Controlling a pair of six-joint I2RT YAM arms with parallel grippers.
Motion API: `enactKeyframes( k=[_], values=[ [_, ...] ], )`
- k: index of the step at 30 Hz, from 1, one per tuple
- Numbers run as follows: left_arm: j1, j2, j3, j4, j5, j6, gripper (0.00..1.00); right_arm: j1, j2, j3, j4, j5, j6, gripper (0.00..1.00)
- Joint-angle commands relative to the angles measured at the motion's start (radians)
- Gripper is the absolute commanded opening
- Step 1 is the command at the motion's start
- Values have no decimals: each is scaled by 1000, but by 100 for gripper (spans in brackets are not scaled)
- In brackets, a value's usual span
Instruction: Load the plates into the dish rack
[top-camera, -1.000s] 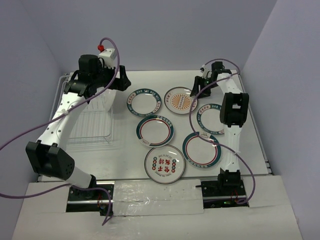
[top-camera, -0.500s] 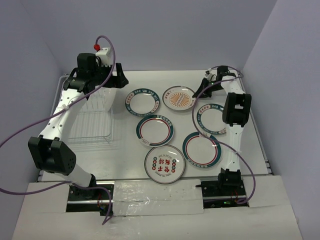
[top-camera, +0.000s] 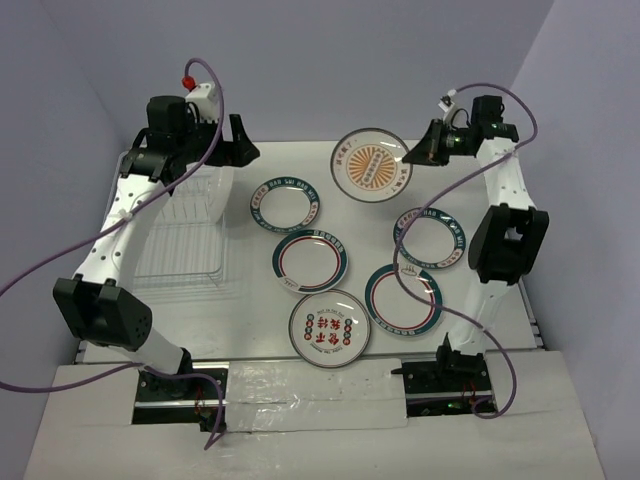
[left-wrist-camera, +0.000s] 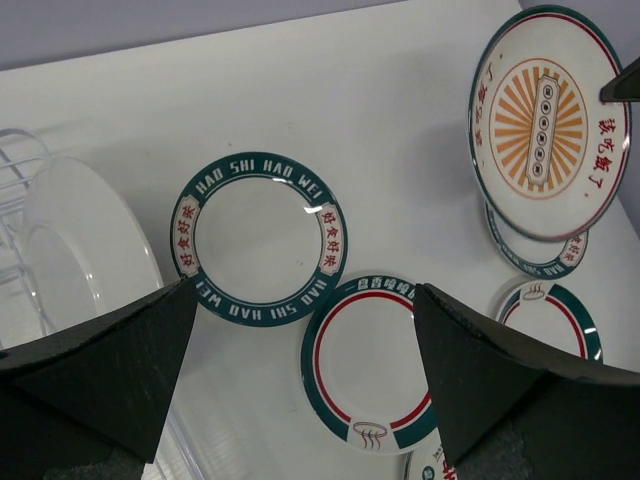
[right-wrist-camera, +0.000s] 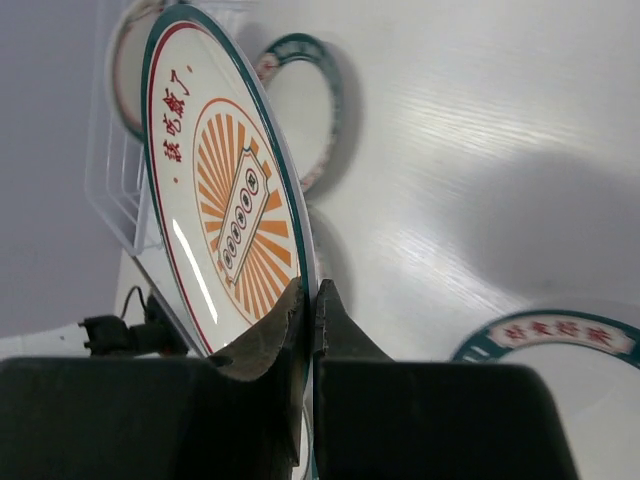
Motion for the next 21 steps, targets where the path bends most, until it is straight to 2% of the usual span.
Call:
enactKeyframes(
  k=[1, 7, 13, 21],
  values=[
    [-1, -25, 63, -3, 67, -19, 99, 111, -154, -54, 19, -61, -44, 0],
    [-25, -21, 95, -53, 154, 15, 98, 273, -274, -62, 16, 22, -66, 0],
    [-79, -35, 45, -76, 178, 53, 92, 362, -331, -49, 4, 46, -98, 0],
    [-94, -11, 6, -88, 261, 52, 72, 438, -377, -52, 1, 50, -109, 0]
  ],
)
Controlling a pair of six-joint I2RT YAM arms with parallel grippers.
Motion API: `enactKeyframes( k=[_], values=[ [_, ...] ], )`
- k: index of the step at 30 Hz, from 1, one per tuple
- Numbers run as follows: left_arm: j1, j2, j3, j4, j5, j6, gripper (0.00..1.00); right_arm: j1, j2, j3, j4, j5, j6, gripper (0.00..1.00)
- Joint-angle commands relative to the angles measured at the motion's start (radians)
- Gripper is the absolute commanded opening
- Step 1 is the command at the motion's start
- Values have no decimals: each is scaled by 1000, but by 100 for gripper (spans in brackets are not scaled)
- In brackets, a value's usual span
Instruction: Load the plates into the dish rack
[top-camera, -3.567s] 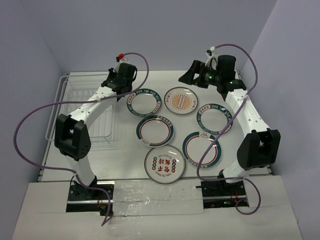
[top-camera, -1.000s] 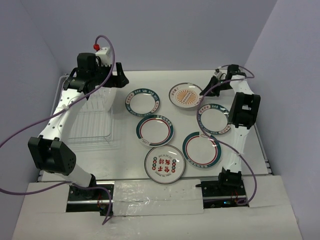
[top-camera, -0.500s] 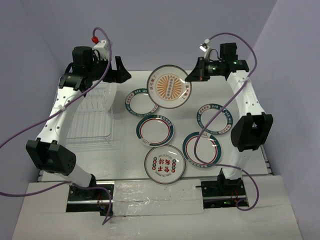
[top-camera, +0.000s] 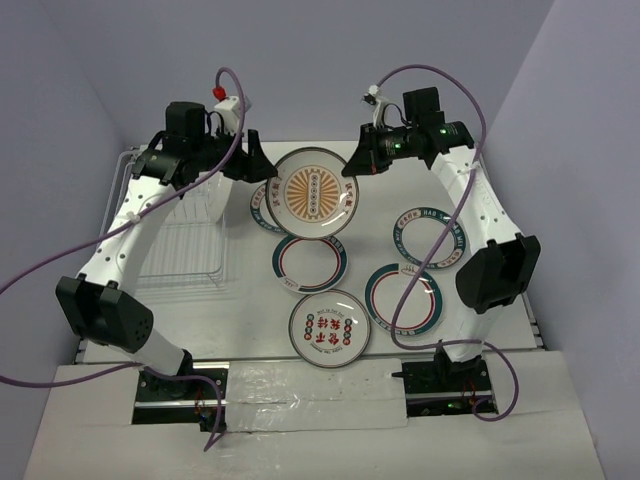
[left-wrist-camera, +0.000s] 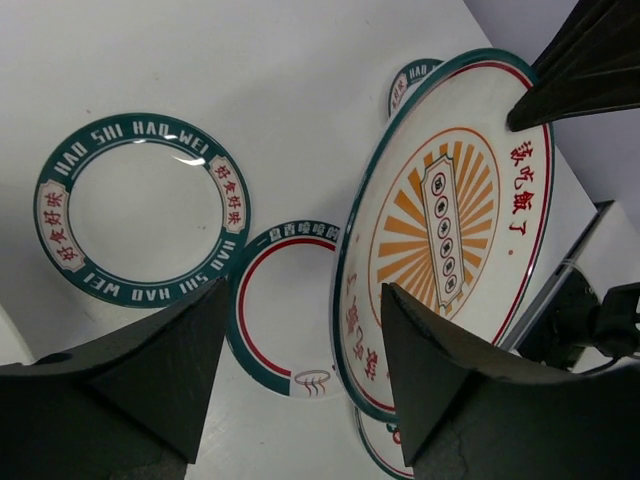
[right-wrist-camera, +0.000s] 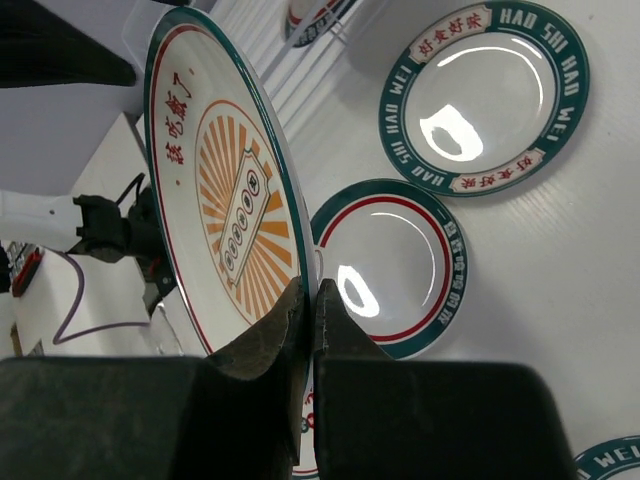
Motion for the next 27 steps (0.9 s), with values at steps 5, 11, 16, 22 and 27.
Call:
enactKeyframes(
  k=[5, 11, 16, 22, 27],
  values=[
    [-7, -3, -25, -11, 105, 0, 62, 44, -105, 19, 33, -49, 17, 0],
    [-7, -15, -53, -22, 206, 0, 27, 66, -112, 30, 56, -45, 25, 0],
    [15, -40, -76, -8, 256, -48, 0, 69, -114, 16, 92, -33, 71, 0],
    [153, -136, -53, -4, 131, -94, 0, 61, -131, -7, 130, 18, 132, 100],
    [291, -268, -10, 33, -94, -141, 0, 34, -166, -56, 205, 47, 184, 100]
  ],
)
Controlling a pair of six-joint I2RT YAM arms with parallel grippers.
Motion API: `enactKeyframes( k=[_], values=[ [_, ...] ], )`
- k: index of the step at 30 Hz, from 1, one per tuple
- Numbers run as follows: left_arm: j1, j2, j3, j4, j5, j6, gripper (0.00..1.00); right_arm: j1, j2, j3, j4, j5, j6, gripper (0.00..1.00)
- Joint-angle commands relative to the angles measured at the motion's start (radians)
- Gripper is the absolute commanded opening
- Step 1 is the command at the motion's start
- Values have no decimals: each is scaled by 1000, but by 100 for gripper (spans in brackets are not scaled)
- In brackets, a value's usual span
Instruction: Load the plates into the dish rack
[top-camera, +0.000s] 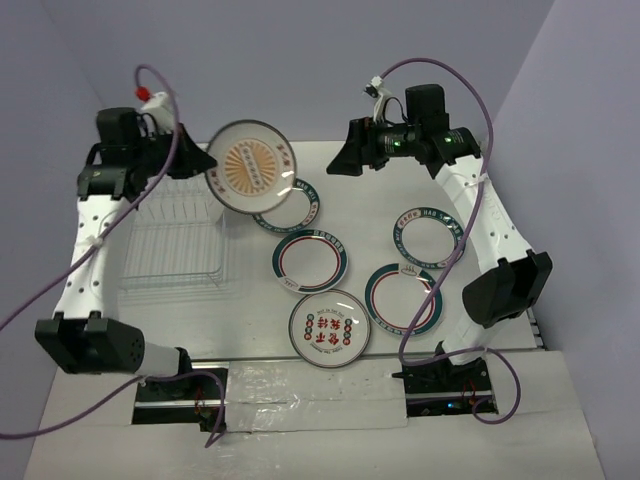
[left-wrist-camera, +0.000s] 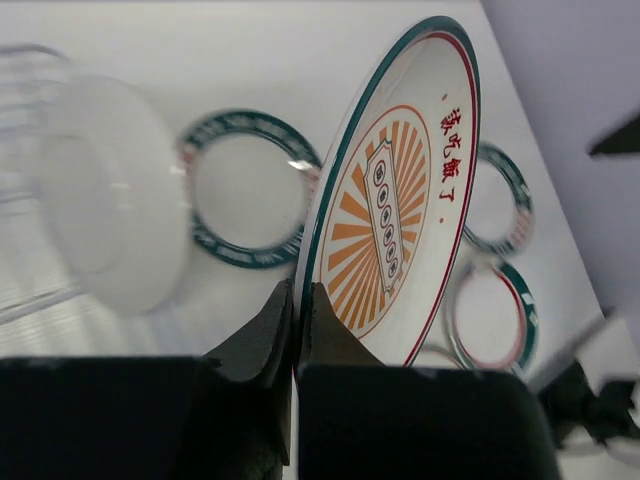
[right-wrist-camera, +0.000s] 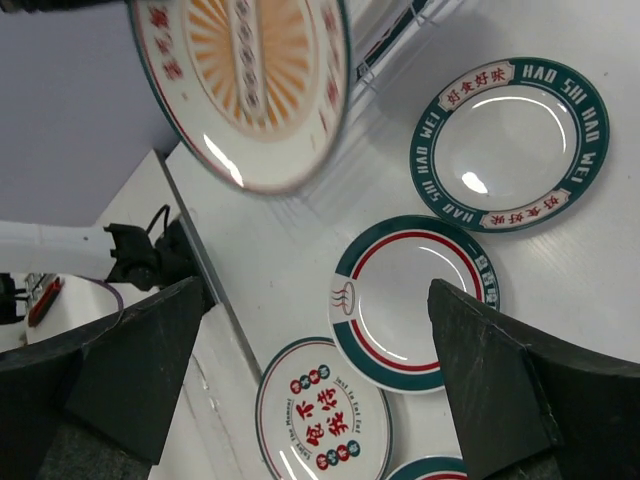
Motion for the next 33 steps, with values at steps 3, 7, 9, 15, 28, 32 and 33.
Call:
enactKeyframes(
  k=[3, 7, 9, 15, 28, 32, 33],
  values=[
    [50, -170, 121, 55, -378, -23, 0, -25, -57, -18, 101, 29, 66, 100],
    [50, -138, 195, 29, -872, 35, 0, -31, -48, -21, 101, 46, 71, 100],
    [50, -120, 185, 81, -1069, 108, 0, -30, -40, -21, 101, 58, 71, 100],
    [-79, -67, 60, 221, -1325, 331, 0, -33, -12, -2, 93, 98, 77, 100],
    [-223, 90, -97, 420, -1478, 442, 0, -62, -5, -74, 75, 212, 31, 100],
    [-246, 124, -97, 394, -1462, 420, 0, -68, -3, -85, 75, 219, 26, 100],
    [-249, 127, -104, 393, -1460, 419, 0, -70, -2, -85, 75, 219, 26, 100]
  ],
)
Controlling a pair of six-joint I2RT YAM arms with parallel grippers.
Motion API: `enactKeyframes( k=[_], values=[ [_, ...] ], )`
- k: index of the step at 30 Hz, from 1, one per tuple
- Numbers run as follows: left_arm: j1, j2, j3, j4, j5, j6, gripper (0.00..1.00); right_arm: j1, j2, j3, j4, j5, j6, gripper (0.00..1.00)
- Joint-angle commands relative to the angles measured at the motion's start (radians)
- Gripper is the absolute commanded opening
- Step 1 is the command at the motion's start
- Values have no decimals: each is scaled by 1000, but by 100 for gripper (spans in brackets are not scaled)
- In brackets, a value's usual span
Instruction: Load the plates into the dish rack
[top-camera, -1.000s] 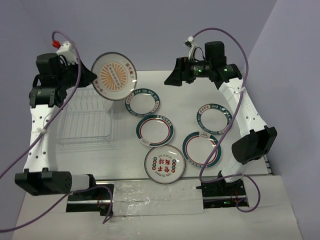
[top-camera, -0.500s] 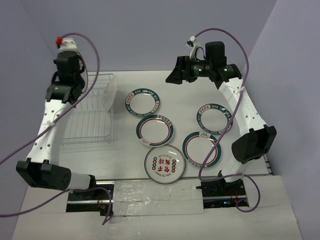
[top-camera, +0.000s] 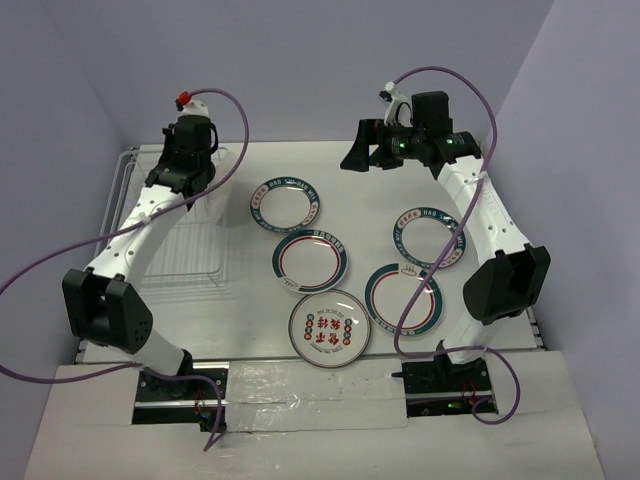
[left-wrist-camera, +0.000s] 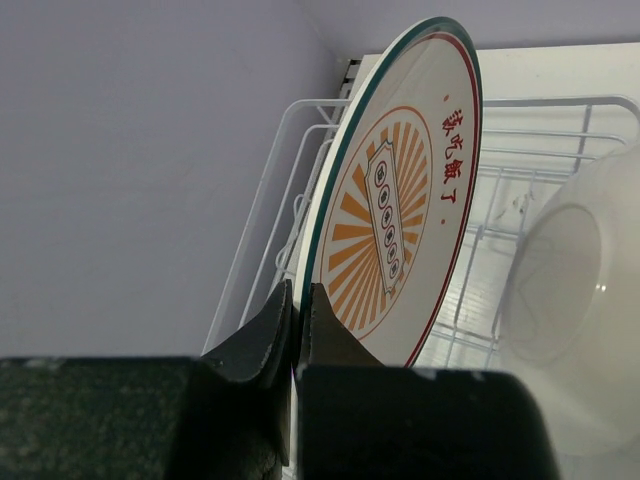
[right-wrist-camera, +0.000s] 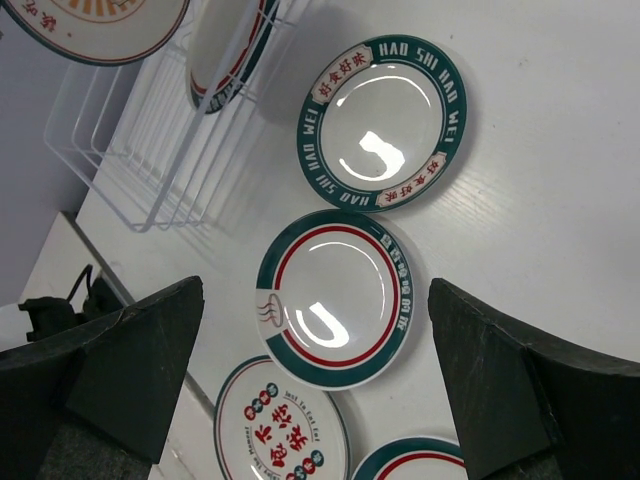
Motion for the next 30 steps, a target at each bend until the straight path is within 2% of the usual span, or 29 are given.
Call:
enactKeyframes(
  k=[1, 11, 14, 17, 22, 23, 26, 30],
  values=[
    [-21, 10, 6, 99, -24, -3, 0, -11, -2, 0, 18, 14, -17, 100],
    [-52, 44, -20, 62, 5, -39, 0, -26, 5, -9, 18, 2, -17, 100],
    [-55, 59, -32, 63, 4, -44, 2, -34, 7, -10, 18, -5, -12, 100],
    [-61, 76, -43, 68, -1, -44, 8, -42, 8, -12, 16, -10, -9, 100],
    [-73, 102, -40, 53, 1, -67, 7, -45, 10, -13, 16, -12, -9, 100],
    [-73, 103, -38, 41, 10, -72, 9, -46, 8, -13, 15, -10, -9, 100],
    [-78, 105, -8, 2, 50, -96, 32, -46, 10, -20, 15, -4, -14, 100],
    [-78, 111, 52, -88, 138, -142, 47, -46, 25, -24, 22, -1, -11, 100]
  ],
)
